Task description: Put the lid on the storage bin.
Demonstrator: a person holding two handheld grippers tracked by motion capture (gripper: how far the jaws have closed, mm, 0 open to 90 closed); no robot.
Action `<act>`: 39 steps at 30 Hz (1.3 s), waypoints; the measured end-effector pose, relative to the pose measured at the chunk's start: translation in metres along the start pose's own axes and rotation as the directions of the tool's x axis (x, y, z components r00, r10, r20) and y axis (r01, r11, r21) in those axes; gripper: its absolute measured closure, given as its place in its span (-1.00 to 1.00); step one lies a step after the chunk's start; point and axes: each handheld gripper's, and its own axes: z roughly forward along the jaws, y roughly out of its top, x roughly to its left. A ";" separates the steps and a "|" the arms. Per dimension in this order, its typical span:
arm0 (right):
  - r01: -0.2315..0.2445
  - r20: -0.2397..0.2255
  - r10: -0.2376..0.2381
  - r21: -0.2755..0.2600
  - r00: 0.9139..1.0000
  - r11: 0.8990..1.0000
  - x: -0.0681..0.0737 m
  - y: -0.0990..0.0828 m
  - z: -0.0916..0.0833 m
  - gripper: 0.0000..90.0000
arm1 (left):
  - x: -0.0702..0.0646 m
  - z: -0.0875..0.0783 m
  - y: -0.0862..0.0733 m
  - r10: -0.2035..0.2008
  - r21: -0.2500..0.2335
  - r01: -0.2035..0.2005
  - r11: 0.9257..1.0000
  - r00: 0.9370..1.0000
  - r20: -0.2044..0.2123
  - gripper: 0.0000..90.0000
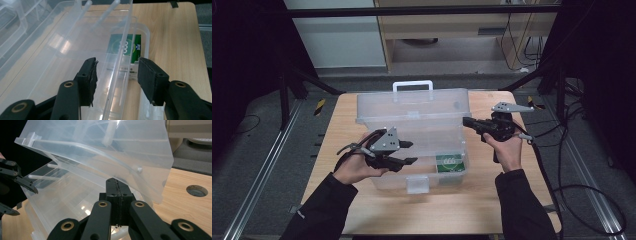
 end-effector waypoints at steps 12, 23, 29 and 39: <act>0.007 -0.002 -0.007 0.015 1.000 1.000 0.002 -0.003 -0.003 1.00 | -0.002 -0.018 -0.023 -0.146 -0.085 0.137 0.987 0.983 -0.110 0.31; 0.011 -0.006 -0.011 0.022 1.000 1.000 0.004 -0.005 -0.004 1.00 | 0.001 -0.032 -0.035 -0.245 -0.124 0.221 0.967 0.942 -0.228 0.80; 0.015 -0.004 -0.015 0.026 1.000 1.000 0.005 -0.005 -0.004 1.00 | 0.001 -0.040 -0.041 -0.287 -0.102 0.269 0.958 0.919 -0.270 0.98; 0.018 -0.006 -0.017 0.030 1.000 0.999 0.005 -0.006 -0.004 1.00 | 0.009 -0.065 -0.050 -0.331 -0.092 0.319 0.943 0.877 -0.349 0.99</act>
